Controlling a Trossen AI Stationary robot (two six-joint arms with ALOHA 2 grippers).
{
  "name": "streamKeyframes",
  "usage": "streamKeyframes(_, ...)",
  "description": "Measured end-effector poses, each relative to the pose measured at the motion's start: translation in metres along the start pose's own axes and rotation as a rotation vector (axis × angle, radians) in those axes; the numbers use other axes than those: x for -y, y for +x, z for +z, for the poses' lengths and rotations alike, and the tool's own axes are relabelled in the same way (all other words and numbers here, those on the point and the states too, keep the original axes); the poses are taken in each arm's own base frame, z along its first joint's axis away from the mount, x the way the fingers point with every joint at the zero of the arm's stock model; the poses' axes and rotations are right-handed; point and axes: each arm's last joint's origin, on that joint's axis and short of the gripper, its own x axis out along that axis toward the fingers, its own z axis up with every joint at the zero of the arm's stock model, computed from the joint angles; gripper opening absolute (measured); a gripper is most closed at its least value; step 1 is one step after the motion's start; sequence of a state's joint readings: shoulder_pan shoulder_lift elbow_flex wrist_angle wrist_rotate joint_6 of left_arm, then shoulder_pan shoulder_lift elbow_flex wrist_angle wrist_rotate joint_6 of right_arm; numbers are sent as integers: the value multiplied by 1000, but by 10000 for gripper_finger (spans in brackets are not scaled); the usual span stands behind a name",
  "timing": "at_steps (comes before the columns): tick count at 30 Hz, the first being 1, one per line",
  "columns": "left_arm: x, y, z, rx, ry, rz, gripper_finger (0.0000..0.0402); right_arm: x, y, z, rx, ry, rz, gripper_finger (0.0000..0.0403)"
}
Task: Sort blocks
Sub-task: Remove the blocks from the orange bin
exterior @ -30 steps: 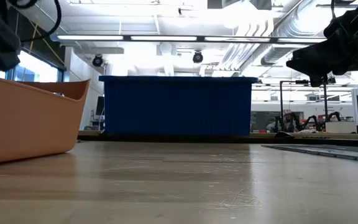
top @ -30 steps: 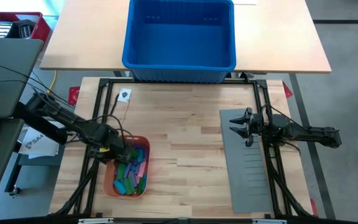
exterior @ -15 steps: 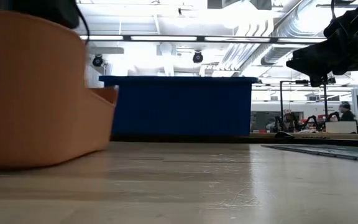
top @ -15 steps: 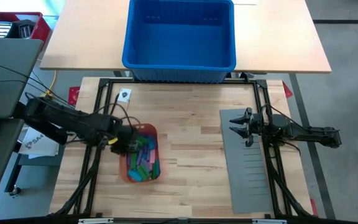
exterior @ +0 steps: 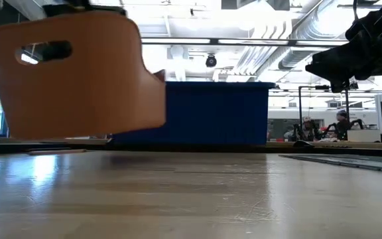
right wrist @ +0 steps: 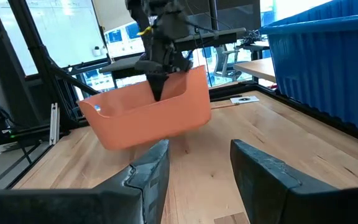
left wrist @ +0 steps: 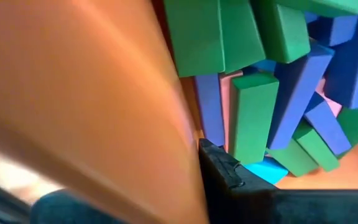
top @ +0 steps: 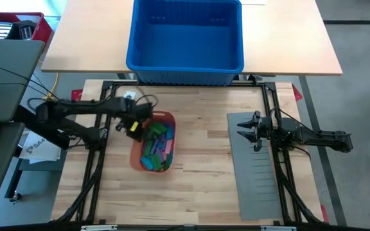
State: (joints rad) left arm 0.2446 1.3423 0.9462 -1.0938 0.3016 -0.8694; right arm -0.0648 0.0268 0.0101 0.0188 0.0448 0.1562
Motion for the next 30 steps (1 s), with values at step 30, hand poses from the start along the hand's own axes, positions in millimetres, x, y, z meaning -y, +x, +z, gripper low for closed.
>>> streamKeyframes(30,87,52,89,-278,966,400,51,0,0,0,0,0,0,165)
